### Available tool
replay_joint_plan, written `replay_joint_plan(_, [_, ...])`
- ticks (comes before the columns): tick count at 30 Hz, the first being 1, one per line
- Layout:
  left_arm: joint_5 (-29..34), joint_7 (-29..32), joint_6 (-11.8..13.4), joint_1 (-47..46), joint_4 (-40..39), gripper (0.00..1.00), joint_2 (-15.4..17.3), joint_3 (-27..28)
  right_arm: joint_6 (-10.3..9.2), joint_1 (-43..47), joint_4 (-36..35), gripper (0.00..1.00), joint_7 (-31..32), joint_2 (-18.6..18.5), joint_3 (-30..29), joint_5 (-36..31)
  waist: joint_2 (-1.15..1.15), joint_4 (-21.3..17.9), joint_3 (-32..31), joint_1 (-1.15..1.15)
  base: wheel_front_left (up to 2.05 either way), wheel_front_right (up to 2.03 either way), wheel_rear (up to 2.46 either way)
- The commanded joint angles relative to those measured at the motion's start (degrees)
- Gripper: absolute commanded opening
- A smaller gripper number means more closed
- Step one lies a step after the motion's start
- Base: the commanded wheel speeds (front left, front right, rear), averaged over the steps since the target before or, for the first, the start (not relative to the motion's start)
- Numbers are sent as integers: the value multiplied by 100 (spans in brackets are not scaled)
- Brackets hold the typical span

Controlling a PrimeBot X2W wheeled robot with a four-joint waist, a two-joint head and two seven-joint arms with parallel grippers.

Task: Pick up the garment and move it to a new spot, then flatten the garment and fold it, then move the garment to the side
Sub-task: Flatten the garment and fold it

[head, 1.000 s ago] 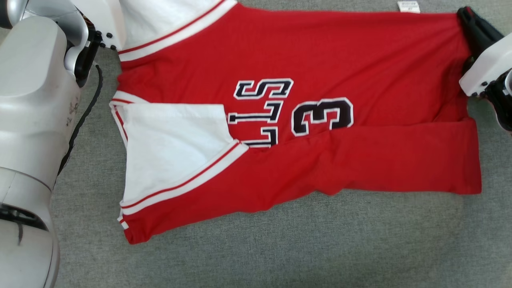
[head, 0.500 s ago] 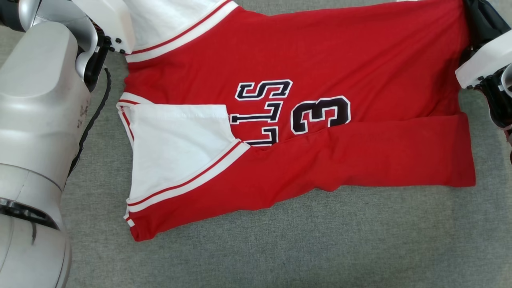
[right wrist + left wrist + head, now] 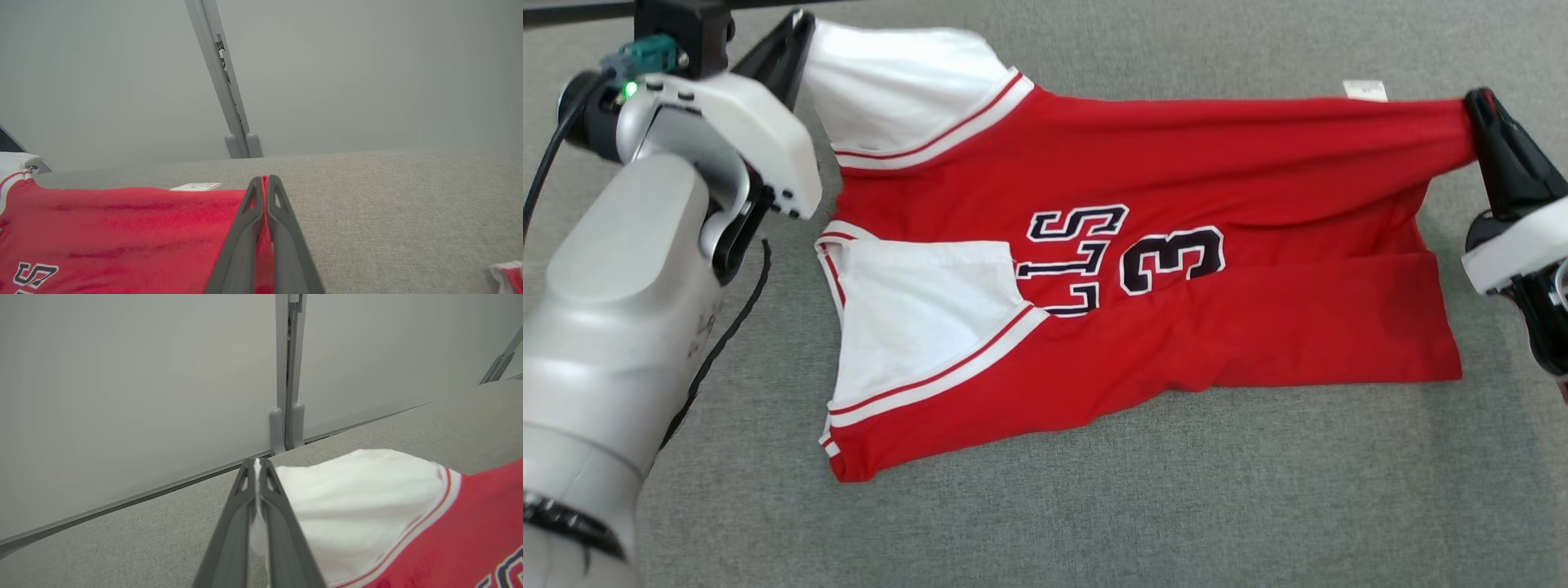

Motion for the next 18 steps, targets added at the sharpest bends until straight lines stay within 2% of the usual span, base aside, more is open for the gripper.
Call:
replay_joint_plan(1, [-98,41,-2,134,-143,0,159,-40,-10,130,-40,0,-19,-69,-48,49,0,63,-153,0,0,0,0])
replay_joint_plan(8, [-496,472,-3,920,-1436,0,907,-327,-10,639,-328,0,-17,-325,-40,227,0,187,-442,0,0,0,0])
replay_joint_plan(18, [-1160,1733,-4,2088,-3460,0,1787,-699,-10,1121,-788,0,157,-942,764,731,0,330,-740,0,0,0,0])
